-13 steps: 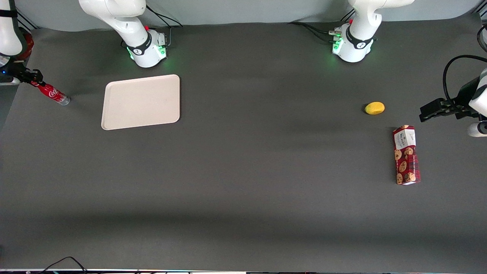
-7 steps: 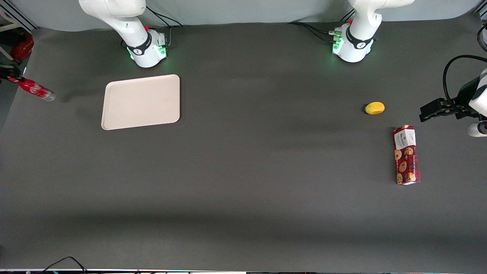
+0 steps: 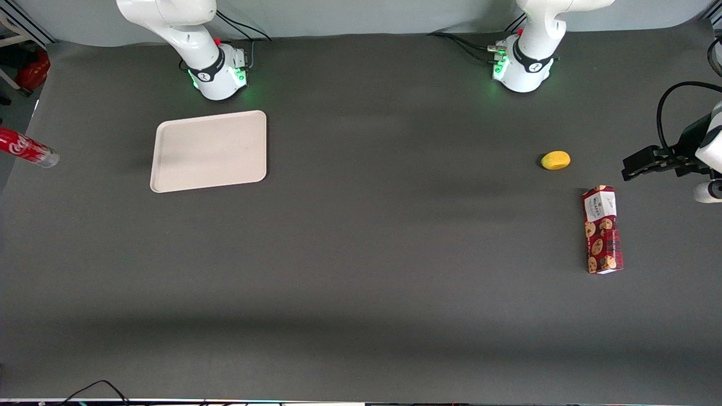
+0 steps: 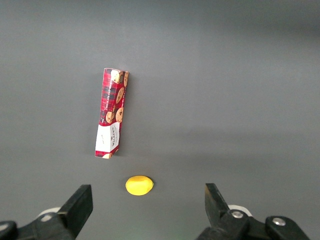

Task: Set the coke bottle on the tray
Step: 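Carry the bottle with the right gripper over the white tray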

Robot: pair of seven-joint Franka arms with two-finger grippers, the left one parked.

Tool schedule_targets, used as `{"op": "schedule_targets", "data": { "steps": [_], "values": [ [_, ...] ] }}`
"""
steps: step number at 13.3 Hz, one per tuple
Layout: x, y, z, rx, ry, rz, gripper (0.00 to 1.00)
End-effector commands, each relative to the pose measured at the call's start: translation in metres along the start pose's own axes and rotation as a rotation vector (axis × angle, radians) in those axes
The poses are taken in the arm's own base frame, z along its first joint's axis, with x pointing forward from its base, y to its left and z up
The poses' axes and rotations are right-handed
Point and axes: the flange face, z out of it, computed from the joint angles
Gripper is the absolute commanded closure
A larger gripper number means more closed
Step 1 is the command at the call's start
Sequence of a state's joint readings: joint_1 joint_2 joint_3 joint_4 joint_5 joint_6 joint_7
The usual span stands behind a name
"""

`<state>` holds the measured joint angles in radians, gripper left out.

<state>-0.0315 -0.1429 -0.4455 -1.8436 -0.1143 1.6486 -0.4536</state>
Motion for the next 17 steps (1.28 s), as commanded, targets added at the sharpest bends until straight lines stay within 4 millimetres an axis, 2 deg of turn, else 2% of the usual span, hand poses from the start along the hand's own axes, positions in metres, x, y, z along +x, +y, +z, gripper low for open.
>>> {"op": "schedule_targets", "data": {
  "steps": [1, 3, 5, 6, 8, 9, 10, 14, 17],
  "values": [
    [0.003, -0.055, -0.003, 0.039, -0.02, -0.003, 1.0],
    [-0.003, -0.075, 0.021, 0.057, -0.038, -0.033, 1.0],
    [-0.016, -0.092, 0.062, 0.063, -0.02, -0.061, 1.0],
    [-0.019, -0.107, 0.081, 0.059, -0.021, -0.076, 1.0],
    [-0.025, -0.133, 0.107, 0.035, -0.067, -0.065, 1.0],
    [-0.034, -0.134, 0.121, 0.035, -0.061, -0.062, 1.0],
    [-0.041, -0.137, 0.143, 0.039, -0.059, -0.062, 1.0],
    [-0.055, -0.137, 0.203, 0.032, -0.025, -0.051, 1.0],
    [-0.062, -0.134, 0.234, 0.03, -0.009, -0.036, 1.0]
  ]
}}
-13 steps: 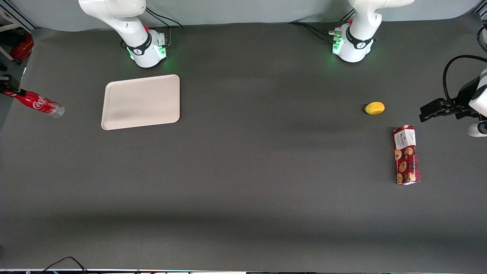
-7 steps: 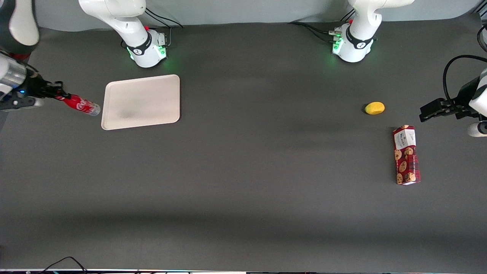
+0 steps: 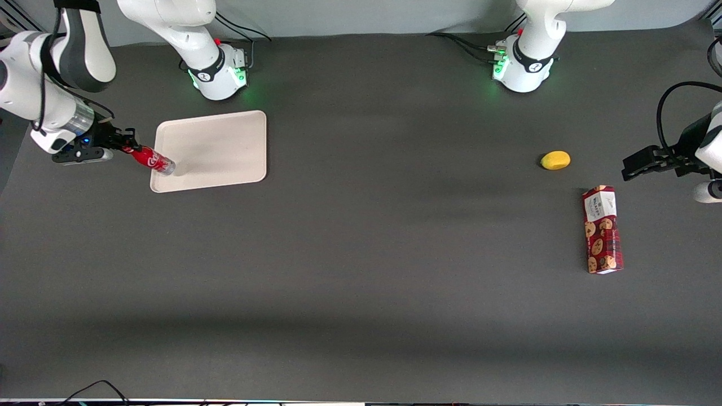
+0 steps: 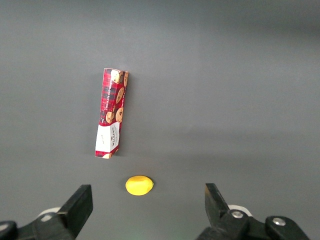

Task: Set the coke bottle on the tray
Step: 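Carry the bottle with the right gripper over the white tray, then lower the bottle onto the tray and open the right gripper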

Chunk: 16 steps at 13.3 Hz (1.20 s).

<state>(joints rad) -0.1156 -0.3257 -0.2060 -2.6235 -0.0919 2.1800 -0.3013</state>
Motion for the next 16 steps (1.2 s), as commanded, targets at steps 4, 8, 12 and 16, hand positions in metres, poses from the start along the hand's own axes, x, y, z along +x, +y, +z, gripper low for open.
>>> {"op": "schedule_targets", "data": {
  "steps": [4, 8, 12, 16],
  "values": [
    [-0.014, 0.014, 0.022, -0.057, 0.021, 0.0, 1.0],
    [-0.012, 0.015, 0.027, -0.07, 0.015, -0.01, 1.0],
    [-0.01, 0.016, 0.025, -0.085, 0.027, -0.009, 0.0],
    [0.005, 0.028, -0.011, -0.098, 0.04, 0.023, 0.0]
  ]
}}
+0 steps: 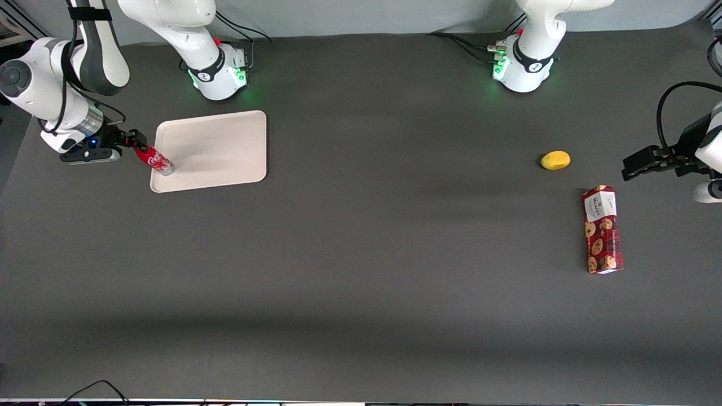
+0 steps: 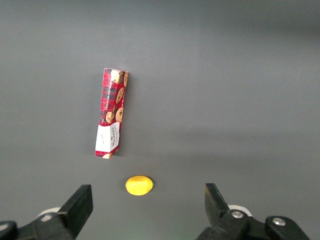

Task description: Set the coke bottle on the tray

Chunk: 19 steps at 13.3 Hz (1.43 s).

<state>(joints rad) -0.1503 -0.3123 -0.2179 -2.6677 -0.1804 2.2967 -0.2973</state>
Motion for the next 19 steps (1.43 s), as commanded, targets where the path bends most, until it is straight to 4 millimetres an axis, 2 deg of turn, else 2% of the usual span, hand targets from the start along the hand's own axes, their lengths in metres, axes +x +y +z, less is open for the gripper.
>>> {"op": "schedule_targets", "data": {
  "steps": [1, 5, 8, 10, 11, 13, 15, 19],
  "values": [
    [0.018, 0.02, -0.044, -0.027, -0.008, 0.043, 0.0],
    [0.046, 0.046, -0.126, -0.035, 0.076, 0.092, 0.0],
    [0.078, 0.067, -0.195, 0.044, 0.171, 0.166, 0.0],
    [0.102, 0.071, -0.243, 0.067, 0.151, 0.16, 0.0],
    [0.108, 0.072, -0.26, 0.065, 0.146, 0.152, 0.0],
    [0.113, 0.067, -0.267, 0.065, 0.133, 0.136, 0.0],
    [0.123, 0.04, -0.272, 0.051, 0.137, 0.082, 0.0],
    [0.139, 0.007, -0.279, 0.034, 0.143, 0.029, 0.0]
  ]
}}
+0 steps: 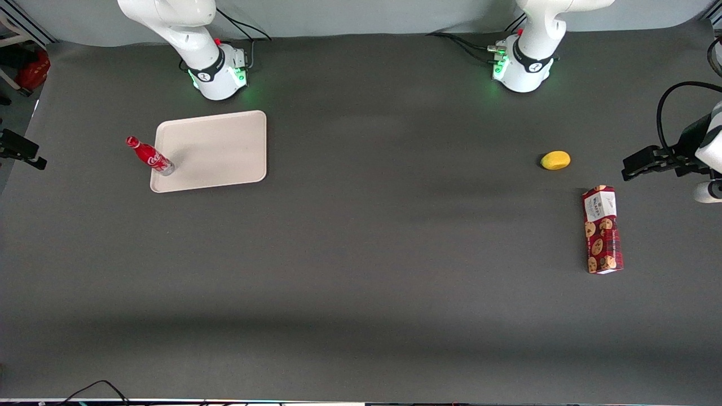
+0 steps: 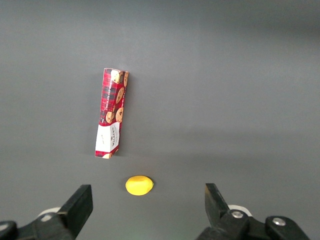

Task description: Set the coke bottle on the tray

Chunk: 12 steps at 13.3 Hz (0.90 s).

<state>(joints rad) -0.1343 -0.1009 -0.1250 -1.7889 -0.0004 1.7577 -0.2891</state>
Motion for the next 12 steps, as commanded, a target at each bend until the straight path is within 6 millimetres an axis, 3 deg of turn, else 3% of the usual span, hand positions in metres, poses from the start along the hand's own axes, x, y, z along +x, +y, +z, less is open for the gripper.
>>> {"op": "schedule_targets", "data": {
  "steps": [1, 4, 12],
  "values": [
    [0.014, -0.023, -0.004, 0.007, -0.009, -0.021, 0.0],
    [0.022, -0.04, -0.017, 0.005, 0.017, -0.004, 0.0],
    [0.04, -0.042, -0.013, 0.01, 0.008, -0.012, 0.0]
  ]
}}
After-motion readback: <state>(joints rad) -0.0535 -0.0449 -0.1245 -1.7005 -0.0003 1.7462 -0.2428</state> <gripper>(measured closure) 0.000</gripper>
